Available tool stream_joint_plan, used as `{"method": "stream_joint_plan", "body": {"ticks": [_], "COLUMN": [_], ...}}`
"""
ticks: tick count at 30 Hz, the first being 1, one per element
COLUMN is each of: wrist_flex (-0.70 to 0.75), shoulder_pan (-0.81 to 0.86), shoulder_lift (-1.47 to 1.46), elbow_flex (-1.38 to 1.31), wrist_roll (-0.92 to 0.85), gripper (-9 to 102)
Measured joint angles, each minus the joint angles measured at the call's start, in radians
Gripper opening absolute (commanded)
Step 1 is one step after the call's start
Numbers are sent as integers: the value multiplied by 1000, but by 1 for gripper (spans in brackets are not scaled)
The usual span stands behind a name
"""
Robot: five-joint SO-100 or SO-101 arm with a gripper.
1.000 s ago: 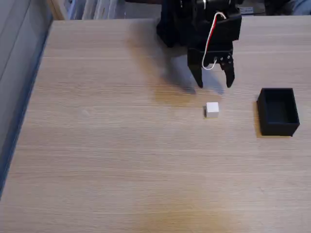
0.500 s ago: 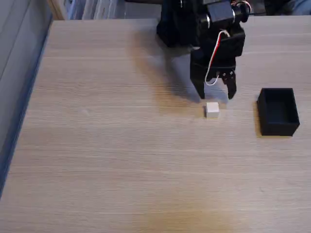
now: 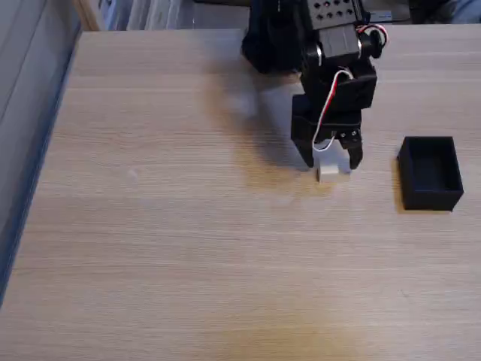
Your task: Pick a white block and place it in the black box.
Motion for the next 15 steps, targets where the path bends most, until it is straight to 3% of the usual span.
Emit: {"method": "stream_joint_plan", "body": {"ticks": [11,15], "wrist_flex": [-2,-2], "shoulder_pan": [17,15], "shoulder_lift": [-58,-63], "elbow_flex": [-40,-40], "wrist_roll": [0,0], "gripper": [28,21]}}
